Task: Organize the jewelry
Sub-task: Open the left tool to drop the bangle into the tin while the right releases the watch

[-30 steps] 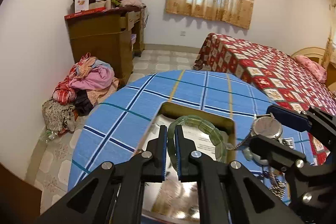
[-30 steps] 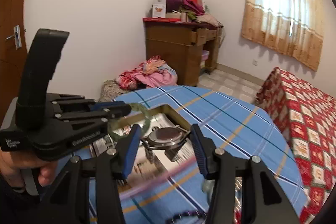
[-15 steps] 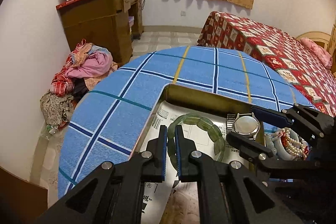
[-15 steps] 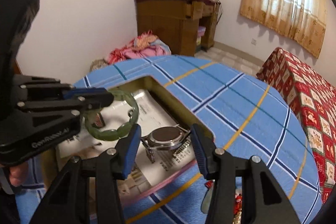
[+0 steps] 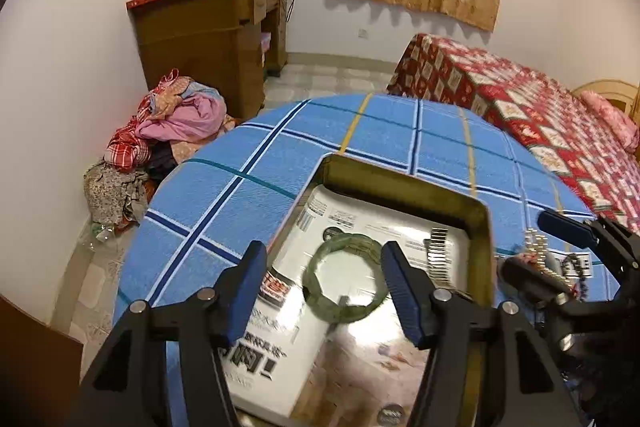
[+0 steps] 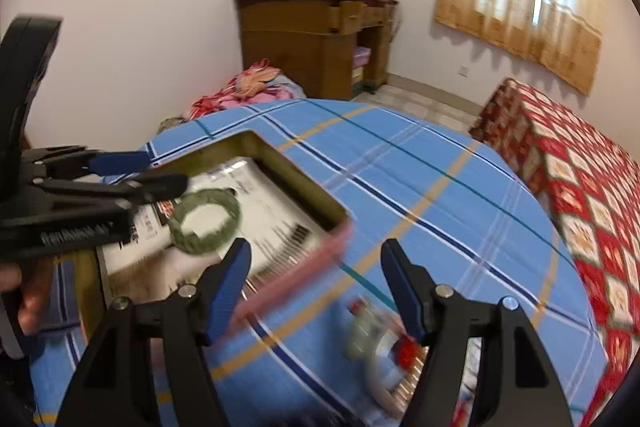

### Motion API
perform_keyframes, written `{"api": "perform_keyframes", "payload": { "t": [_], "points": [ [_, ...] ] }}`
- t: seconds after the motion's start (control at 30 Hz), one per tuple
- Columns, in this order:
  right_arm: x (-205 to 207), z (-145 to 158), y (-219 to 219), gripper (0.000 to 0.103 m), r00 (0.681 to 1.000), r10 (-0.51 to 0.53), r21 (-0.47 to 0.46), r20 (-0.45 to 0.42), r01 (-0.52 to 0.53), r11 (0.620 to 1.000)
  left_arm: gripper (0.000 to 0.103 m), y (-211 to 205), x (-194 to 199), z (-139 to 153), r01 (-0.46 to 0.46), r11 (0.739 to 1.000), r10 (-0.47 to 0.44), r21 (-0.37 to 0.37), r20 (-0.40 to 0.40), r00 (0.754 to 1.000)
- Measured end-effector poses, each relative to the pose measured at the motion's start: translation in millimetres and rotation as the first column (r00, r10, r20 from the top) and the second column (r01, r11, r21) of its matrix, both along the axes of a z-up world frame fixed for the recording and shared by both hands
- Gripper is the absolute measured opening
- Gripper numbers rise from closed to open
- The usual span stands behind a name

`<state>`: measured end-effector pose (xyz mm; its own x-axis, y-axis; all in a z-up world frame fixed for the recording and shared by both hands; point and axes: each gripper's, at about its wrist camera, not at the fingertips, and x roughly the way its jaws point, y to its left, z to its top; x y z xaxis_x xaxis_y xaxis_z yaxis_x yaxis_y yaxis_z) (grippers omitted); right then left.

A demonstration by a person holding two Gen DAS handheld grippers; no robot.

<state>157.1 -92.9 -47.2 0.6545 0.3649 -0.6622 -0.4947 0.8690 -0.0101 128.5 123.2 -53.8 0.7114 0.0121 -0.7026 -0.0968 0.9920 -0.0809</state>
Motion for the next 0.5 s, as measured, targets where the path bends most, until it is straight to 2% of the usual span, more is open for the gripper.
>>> {"api": "perform_keyframes", "payload": {
  "t": [0.27, 0.5],
  "points": [
    [-25, -2, -74, 0.071, 0.985, -0.163, 0.042, -0.051, 0.165, 0.985, 0.061, -41, -29, 1, 0.046, 0.999, -0.047, 0.015, 0.012, 0.999],
    [-51, -14, -99, 0.071, 0.974, -0.211, 0.057, -0.080, 0.216, 0.975, 0.061, -86, -54, 1, 0.110, 0.990, -0.113, 0.084, 0.023, 0.993]
  ]
}}
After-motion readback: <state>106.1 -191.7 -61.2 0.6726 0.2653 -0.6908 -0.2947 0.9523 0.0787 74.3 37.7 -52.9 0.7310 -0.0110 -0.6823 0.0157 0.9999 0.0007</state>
